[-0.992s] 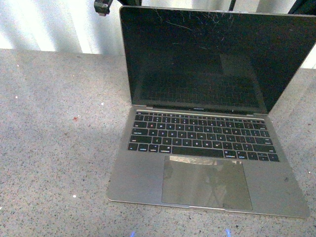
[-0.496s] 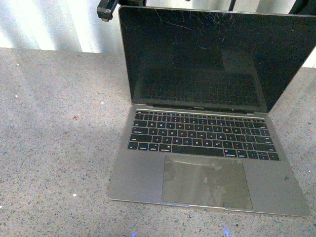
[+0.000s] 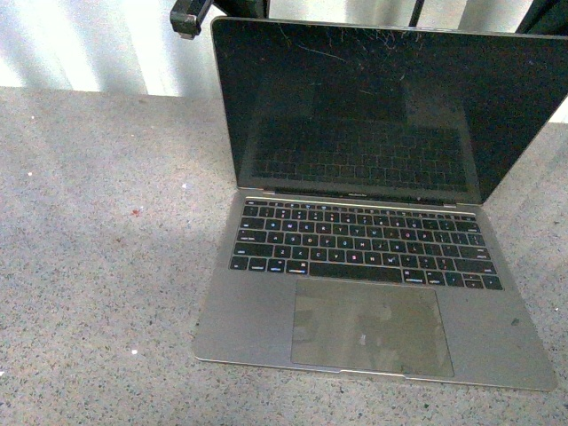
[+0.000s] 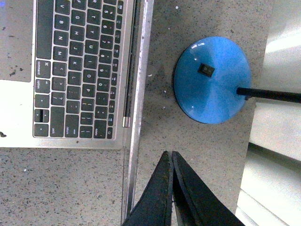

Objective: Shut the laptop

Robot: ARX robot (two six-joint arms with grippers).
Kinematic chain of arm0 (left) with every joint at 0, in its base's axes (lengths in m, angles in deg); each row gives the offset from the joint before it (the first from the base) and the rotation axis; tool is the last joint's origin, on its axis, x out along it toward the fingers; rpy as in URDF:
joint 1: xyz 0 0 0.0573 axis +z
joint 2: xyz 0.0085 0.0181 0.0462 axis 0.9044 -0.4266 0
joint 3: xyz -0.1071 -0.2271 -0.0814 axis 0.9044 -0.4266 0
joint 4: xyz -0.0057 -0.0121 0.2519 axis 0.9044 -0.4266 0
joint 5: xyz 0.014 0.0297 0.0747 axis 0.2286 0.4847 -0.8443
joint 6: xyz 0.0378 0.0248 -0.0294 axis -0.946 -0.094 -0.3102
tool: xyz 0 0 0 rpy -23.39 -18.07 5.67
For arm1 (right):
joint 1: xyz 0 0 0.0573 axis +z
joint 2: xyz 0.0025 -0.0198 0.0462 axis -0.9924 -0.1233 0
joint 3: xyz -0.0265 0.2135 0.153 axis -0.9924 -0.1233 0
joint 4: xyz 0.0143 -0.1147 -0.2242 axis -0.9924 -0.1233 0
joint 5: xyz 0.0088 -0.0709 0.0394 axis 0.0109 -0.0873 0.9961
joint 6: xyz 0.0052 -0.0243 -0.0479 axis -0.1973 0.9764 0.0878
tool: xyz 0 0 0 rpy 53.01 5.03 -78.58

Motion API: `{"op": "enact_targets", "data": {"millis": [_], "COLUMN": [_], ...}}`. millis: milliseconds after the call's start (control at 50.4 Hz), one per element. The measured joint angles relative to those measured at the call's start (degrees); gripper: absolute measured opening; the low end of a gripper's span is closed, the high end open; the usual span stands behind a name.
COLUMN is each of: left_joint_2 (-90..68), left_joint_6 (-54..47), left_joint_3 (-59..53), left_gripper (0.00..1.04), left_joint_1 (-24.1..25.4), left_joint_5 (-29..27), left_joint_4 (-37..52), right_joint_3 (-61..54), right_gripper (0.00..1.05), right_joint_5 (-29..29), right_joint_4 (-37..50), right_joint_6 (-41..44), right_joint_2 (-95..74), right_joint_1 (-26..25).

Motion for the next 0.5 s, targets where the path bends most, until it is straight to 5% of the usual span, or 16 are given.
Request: {"op": "enact_targets", "data": {"millis": [496], "left_joint_2": [5.9], "left_joint_6": [0.04], "left_joint_3": [-9.81], "left_gripper": [0.04], "left_joint_1": [-1.22], "left_joint_5": [0.59], "left_joint_4": [3.32], "right_joint_3": [-5.88], "right_gripper": [0.03], "right_joint_5": [0.02], "right_joint_4": [-0.17], "right_joint_6": [-4.24], "right_joint_2": [3.65], "right_joint_1": [1.18]}}
